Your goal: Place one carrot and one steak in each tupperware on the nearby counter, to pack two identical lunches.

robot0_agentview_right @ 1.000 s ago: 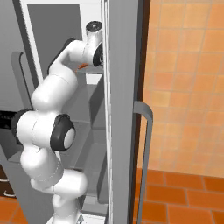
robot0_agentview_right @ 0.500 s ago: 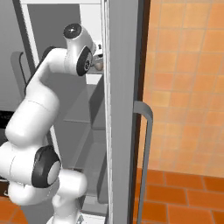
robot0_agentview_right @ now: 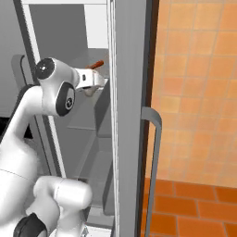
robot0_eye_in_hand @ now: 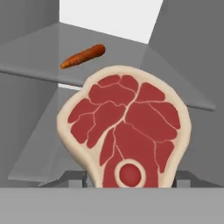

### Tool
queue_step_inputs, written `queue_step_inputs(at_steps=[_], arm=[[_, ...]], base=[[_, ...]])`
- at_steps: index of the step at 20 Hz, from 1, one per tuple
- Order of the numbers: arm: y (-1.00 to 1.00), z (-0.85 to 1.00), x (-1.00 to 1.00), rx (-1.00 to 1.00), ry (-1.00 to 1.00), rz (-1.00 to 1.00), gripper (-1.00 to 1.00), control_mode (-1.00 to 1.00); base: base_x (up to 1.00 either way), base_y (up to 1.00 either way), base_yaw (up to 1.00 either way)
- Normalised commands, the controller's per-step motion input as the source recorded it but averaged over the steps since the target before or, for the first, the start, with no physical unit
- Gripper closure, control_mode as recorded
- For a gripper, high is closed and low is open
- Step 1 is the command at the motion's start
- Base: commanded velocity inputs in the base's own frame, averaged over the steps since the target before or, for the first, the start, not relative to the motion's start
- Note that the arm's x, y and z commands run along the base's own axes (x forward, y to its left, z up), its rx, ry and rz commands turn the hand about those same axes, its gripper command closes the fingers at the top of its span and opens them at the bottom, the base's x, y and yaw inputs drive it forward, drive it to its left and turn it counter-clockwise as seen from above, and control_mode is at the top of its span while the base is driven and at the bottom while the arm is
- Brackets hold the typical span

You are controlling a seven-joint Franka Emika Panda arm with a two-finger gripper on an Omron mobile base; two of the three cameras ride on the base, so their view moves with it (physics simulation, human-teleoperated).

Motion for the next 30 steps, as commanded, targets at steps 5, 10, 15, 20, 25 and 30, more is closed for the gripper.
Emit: queue_step_inputs(at_steps=[5,10,15,20,25,30], arm=[[0.0,-0.32,-1.0,0.0,-0.17,-0.01,1.0,-1.0],[0.0,0.0,0.0,0.0,0.0,0.0,1.0,1.0],[0.0,0.0,0.0,0.0,0.0,0.0,1.0,1.0],[0.0,0.0,0.0,0.0,0.0,0.0,1.0,1.0],[0.0,0.0,0.0,0.0,0.0,0.0,1.0,1.0],[0.0,0.0,0.0,0.0,0.0,0.0,1.0,1.0]], base=[[0.0,0.0,0.0],[-1.0,0.28,0.0],[-0.87,0.98,0.0],[-0.17,1.0,0.02],[0.01,1.0,0.04],[0.02,1.0,0.27]])
